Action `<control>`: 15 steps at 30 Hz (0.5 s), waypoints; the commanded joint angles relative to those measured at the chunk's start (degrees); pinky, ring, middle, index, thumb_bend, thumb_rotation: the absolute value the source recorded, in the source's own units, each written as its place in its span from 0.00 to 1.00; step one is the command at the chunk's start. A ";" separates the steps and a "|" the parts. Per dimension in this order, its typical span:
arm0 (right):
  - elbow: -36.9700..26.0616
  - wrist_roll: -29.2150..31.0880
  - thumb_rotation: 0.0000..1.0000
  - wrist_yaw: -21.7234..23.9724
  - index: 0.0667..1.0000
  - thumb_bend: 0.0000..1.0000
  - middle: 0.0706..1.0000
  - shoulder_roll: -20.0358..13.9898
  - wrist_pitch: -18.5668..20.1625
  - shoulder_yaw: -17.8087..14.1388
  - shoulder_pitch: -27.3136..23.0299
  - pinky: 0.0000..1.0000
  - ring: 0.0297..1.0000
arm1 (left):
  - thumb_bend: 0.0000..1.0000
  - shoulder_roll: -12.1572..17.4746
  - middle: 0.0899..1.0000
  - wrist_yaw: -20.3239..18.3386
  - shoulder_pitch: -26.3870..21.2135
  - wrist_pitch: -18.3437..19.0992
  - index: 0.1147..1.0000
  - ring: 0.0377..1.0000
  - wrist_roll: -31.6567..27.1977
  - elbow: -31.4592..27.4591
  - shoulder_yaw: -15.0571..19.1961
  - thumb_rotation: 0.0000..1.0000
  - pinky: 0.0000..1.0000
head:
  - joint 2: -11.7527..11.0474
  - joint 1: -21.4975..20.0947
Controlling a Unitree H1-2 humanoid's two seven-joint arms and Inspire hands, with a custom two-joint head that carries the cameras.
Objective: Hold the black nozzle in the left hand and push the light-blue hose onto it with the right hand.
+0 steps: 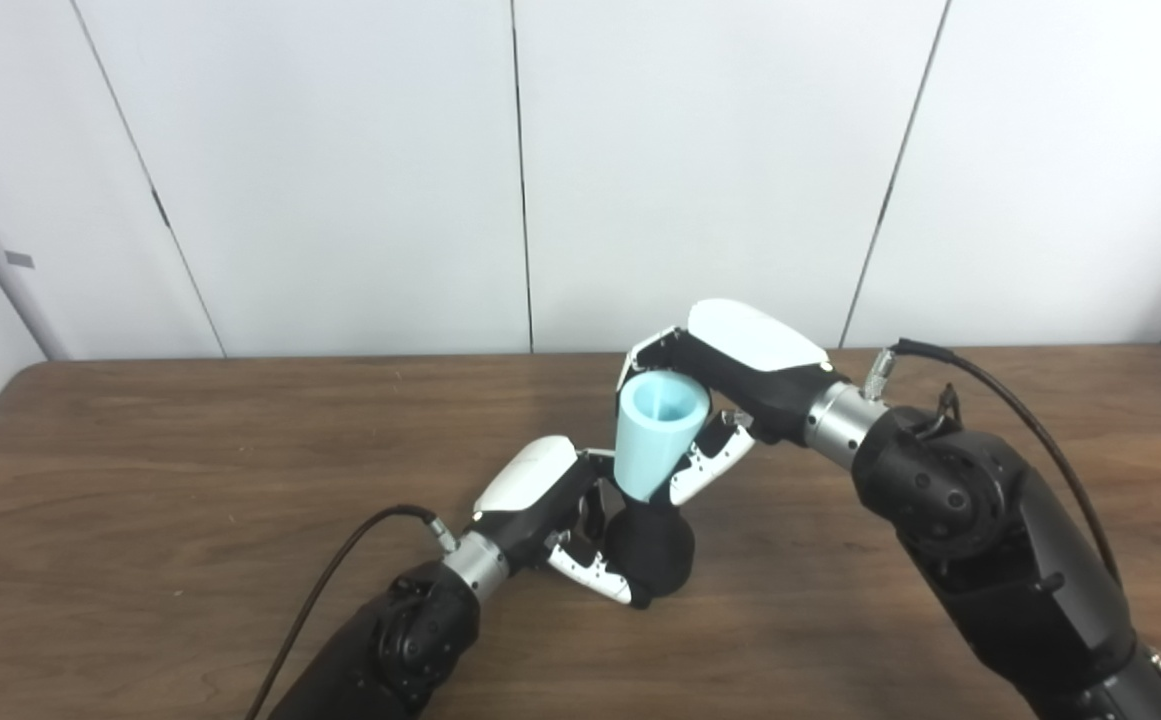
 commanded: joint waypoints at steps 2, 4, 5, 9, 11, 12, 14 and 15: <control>-0.25 -0.46 0.00 -1.09 0.49 0.52 0.42 0.01 -1.90 -0.02 -1.65 0.34 0.39 | 0.53 0.83 0.38 -3.54 1.98 3.50 0.42 0.35 3.90 2.55 -2.38 0.00 0.30 | 0.00 0.02; -0.32 -0.35 0.00 -0.80 0.49 0.52 0.42 -0.31 -2.24 0.08 -1.58 0.34 0.38 | 0.53 0.86 0.39 -3.61 2.05 3.59 0.41 0.35 3.94 2.34 -2.38 0.00 0.30 | 0.33 0.04; -0.37 -0.22 0.00 -0.48 0.49 0.52 0.42 -0.63 -2.54 0.17 -1.53 0.34 0.38 | 0.53 0.89 0.39 -3.62 2.10 3.62 0.41 0.35 3.94 2.25 -2.37 0.00 0.30 | 0.33 0.04; -0.87 0.37 0.00 1.05 0.49 0.52 0.43 -2.01 -3.38 0.32 -1.30 0.35 0.38 | 0.53 0.98 0.39 -3.63 2.14 3.60 0.42 0.35 3.87 2.30 -2.31 0.00 0.31 | 0.33 0.04; -1.48 1.10 0.00 2.26 0.50 0.51 0.43 -3.25 -3.86 0.31 -1.09 0.34 0.38 | 0.53 1.09 0.38 -3.70 2.17 3.66 0.42 0.35 3.80 2.23 -2.23 0.00 0.31 | 0.72 0.08; -1.80 1.51 0.00 2.92 0.50 0.51 0.43 -3.96 -4.08 0.29 -1.01 0.33 0.38 | 0.53 1.15 0.38 -3.76 2.22 3.75 0.42 0.35 3.74 2.12 -2.20 0.00 0.31 | 0.76 0.02; -2.27 2.11 0.00 3.79 0.49 0.51 0.45 -5.02 -4.32 0.33 -0.97 0.34 0.38 | 0.53 1.26 0.39 -3.83 2.30 3.95 0.41 0.36 3.68 1.92 -2.23 0.00 0.32 | 0.87 -0.11; -2.69 2.43 0.00 4.45 0.49 0.51 0.46 -5.79 -4.42 0.39 -0.95 0.34 0.38 | 0.53 1.33 0.39 -3.87 2.35 4.10 0.41 0.36 3.69 1.81 -2.26 0.00 0.33 | 0.87 -0.11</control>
